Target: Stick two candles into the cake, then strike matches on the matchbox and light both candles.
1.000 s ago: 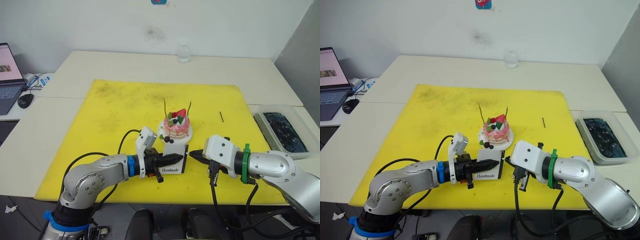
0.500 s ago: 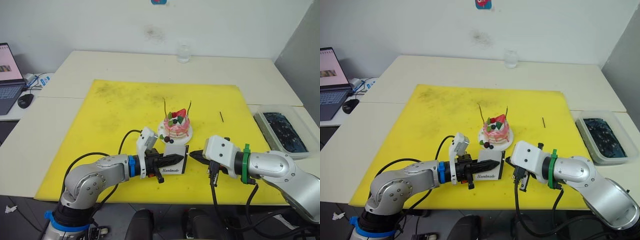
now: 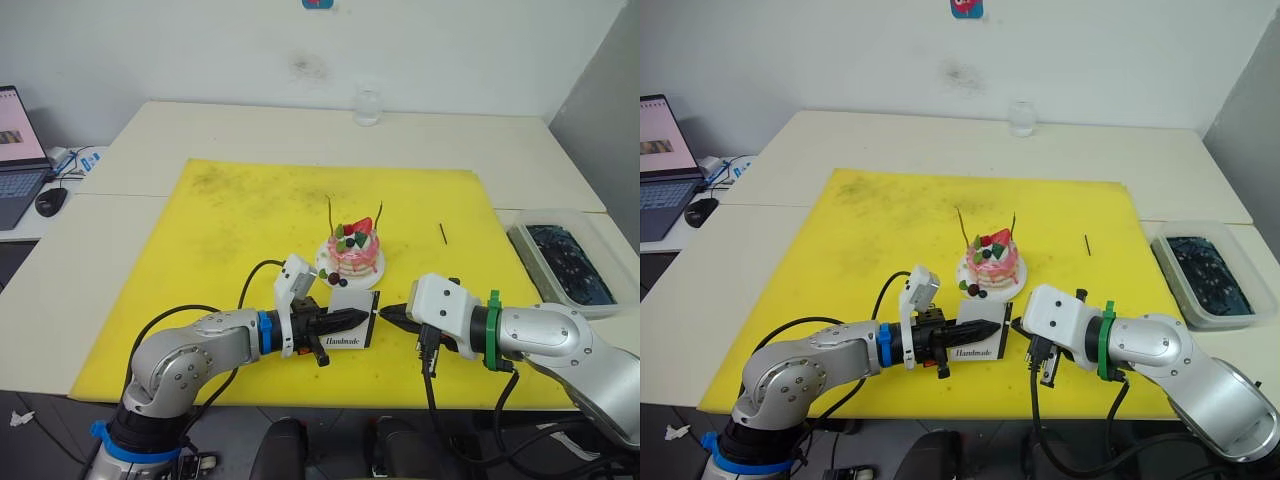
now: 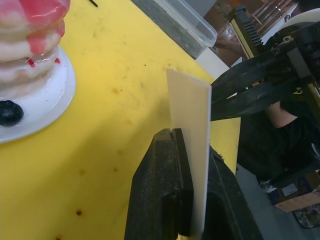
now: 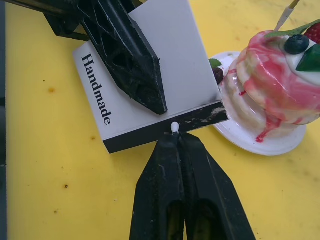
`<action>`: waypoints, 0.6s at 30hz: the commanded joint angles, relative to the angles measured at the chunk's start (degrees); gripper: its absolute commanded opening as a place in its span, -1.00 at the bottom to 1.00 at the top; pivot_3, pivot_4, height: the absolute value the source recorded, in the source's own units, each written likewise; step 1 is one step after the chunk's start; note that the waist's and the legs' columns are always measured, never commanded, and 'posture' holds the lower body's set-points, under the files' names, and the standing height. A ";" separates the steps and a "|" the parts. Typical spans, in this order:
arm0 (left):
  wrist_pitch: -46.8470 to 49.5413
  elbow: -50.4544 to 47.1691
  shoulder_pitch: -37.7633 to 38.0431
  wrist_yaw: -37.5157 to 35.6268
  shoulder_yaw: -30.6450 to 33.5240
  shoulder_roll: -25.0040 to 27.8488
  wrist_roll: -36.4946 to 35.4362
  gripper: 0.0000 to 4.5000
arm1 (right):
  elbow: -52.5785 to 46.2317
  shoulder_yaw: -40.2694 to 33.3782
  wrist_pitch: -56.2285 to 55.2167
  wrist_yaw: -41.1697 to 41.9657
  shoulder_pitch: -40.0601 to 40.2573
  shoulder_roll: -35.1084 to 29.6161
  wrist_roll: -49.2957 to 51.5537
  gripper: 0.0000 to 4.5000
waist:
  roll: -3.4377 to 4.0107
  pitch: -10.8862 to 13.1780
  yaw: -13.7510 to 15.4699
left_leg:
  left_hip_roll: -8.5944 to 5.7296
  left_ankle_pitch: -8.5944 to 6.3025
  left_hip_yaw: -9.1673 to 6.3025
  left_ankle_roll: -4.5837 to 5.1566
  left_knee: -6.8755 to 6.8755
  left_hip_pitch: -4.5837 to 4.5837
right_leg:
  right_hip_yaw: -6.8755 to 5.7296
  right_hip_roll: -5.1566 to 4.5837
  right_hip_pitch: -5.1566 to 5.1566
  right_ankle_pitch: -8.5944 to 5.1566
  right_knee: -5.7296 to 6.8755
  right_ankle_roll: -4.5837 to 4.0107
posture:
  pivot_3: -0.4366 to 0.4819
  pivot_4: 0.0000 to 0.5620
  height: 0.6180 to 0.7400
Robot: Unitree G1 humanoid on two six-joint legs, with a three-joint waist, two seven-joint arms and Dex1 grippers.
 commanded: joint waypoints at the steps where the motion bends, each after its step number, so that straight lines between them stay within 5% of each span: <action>1: -0.30 -1.30 -0.98 -1.08 0.15 -0.46 -1.06 -1.00 | -1.68 -1.65 0.13 -0.06 0.44 0.17 0.48 -0.99 | 0.00 0.00 0.00 | 0.00 0.00 0.00 0.00 0.00 0.00 | 0.00 0.00 0.00 0.00 0.00 0.00 | -0.05 -0.47 1.00; 11: -1.47 -0.74 -0.35 -0.34 0.84 0.17 0.92 -1.00 | -1.53 -9.47 0.66 -1.26 9.54 -0.70 0.44 -0.99 | 0.00 0.00 0.16 | -0.02 0.00 0.00 0.00 0.00 -0.01 | 0.00 0.00 0.01 0.00 -0.01 0.00 | -0.05 -0.47 1.00; 18: -1.61 -2.52 1.68 -0.60 0.71 0.97 1.23 -1.00 | 7.16 -13.47 -8.81 -14.34 19.34 16.14 -4.66 -0.99 | -0.07 -0.05 -0.01 | 0.02 0.00 0.00 -0.01 -0.01 0.07 | 0.02 -0.03 0.02 0.00 0.07 0.00 | -0.05 -0.47 1.00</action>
